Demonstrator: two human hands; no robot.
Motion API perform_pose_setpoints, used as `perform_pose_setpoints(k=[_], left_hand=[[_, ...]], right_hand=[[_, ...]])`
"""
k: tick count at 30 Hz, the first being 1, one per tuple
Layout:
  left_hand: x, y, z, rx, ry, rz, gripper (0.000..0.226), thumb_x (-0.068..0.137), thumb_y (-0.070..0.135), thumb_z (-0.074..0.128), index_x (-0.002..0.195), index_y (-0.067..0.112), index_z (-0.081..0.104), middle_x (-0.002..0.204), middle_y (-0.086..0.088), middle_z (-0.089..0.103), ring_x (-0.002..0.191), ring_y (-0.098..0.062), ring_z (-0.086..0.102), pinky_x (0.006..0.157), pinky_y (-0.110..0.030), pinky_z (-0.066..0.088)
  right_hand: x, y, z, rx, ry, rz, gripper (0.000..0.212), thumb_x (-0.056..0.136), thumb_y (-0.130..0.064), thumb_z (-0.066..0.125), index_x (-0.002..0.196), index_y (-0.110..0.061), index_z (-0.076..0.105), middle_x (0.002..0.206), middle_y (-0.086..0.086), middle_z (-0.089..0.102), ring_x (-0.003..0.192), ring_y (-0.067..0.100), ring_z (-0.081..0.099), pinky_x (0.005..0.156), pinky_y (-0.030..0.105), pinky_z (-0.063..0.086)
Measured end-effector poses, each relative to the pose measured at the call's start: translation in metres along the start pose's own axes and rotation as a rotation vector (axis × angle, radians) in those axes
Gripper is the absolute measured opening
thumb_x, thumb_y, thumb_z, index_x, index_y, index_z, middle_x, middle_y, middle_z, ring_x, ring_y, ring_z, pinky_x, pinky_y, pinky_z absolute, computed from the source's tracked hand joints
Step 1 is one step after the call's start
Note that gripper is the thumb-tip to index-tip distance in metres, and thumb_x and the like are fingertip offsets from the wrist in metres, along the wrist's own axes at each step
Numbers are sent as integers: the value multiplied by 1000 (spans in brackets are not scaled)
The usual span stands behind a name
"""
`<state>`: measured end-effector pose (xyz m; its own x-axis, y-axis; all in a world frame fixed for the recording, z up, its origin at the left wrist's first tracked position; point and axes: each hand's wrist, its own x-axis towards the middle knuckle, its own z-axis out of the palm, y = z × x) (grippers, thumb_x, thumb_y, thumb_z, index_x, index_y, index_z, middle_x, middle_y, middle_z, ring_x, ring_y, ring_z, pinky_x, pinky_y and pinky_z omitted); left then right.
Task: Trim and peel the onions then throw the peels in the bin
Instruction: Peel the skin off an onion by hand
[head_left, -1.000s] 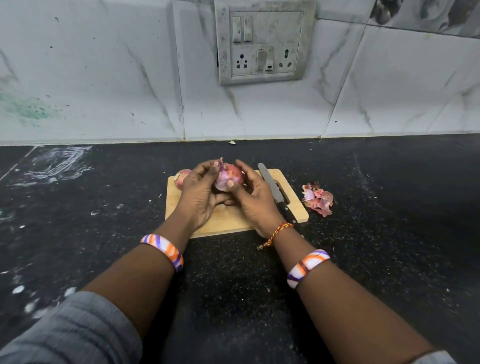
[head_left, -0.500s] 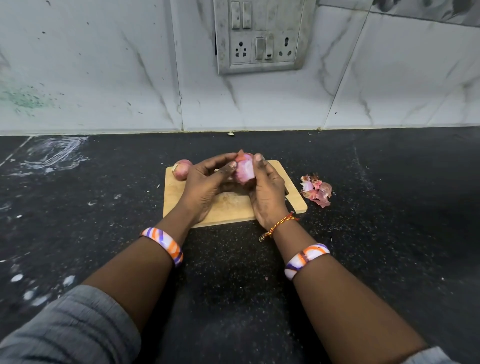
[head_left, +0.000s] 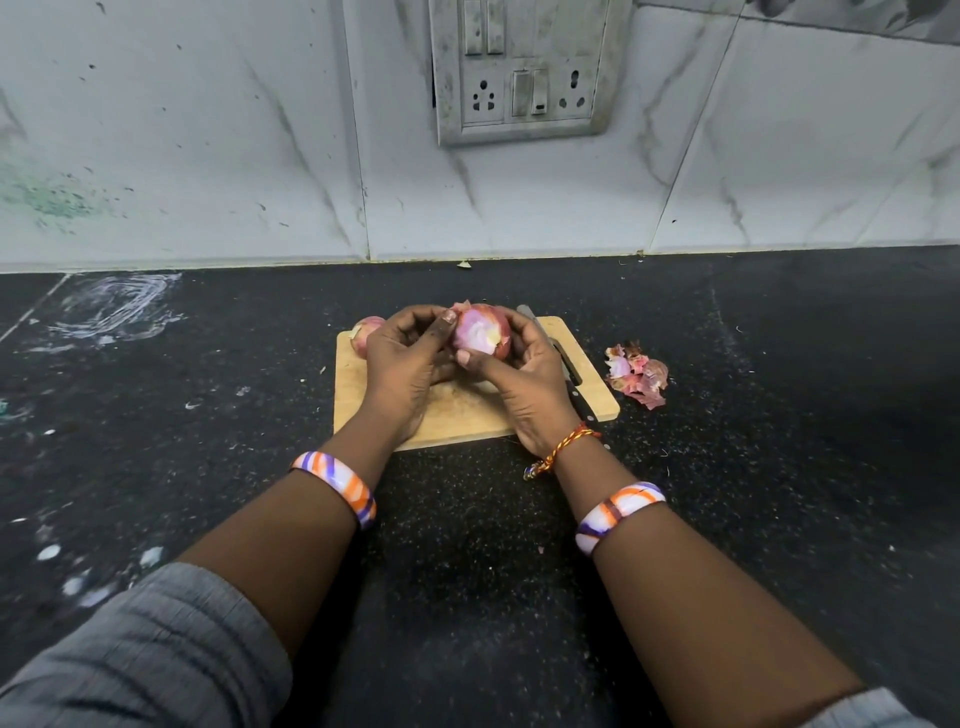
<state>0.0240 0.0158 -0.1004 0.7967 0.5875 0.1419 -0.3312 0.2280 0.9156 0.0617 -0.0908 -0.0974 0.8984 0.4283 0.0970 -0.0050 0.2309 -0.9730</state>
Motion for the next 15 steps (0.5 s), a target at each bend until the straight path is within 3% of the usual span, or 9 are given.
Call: perform_pose_setpoints(k=[3, 5, 8, 10, 12, 15], left_hand=[[1, -2, 0, 19, 24, -3, 13, 89, 6, 53, 79, 12, 55, 77, -5, 58, 53, -7, 62, 43, -18, 50], [3, -4, 0, 49, 65, -22, 13, 91, 8, 52, 79, 13, 55, 80, -5, 58, 60, -12, 60, 44, -18, 50], [8, -8, 0, 107, 118, -17, 17, 92, 8, 50, 77, 15, 54, 80, 0, 60, 73, -10, 57, 62, -21, 52], [9, -9, 0, 141, 118, 0, 19, 92, 6, 49, 77, 17, 55, 80, 1, 59, 76, -6, 55, 70, -19, 49], [10, -10, 0, 160, 125, 4, 21, 93, 5, 47, 77, 18, 54, 80, 1, 59, 76, -7, 54, 70, -19, 48], [10, -12, 0, 149, 147, -20, 23, 94, 4, 45, 77, 17, 52, 77, -1, 58, 74, -14, 56, 61, -26, 52]], right_hand=[[-1, -1, -1, 16, -22, 8, 62, 71, 14, 68, 128, -2, 49, 98, -16, 54, 90, 4, 58, 93, 43, 51], [-1, 0, 0, -19, -20, -6, 62, 71, 13, 69, 127, -4, 50, 101, -13, 55, 90, 4, 57, 92, 37, 52], [-1, 5, 4, -146, -1, -55, 66, 66, 0, 79, 124, -12, 51, 121, 6, 56, 103, 12, 57, 95, 37, 51], [0, 9, 5, -277, 7, -94, 70, 61, -11, 85, 122, -18, 53, 124, 6, 55, 110, 17, 56, 97, 34, 50], [1, 9, 4, -275, 1, -83, 69, 61, -8, 84, 122, -17, 53, 123, 5, 56, 110, 16, 55, 96, 32, 49], [0, 4, 0, -71, -22, 13, 63, 67, 6, 75, 122, -12, 51, 117, 5, 55, 106, 16, 55, 92, 37, 52]])
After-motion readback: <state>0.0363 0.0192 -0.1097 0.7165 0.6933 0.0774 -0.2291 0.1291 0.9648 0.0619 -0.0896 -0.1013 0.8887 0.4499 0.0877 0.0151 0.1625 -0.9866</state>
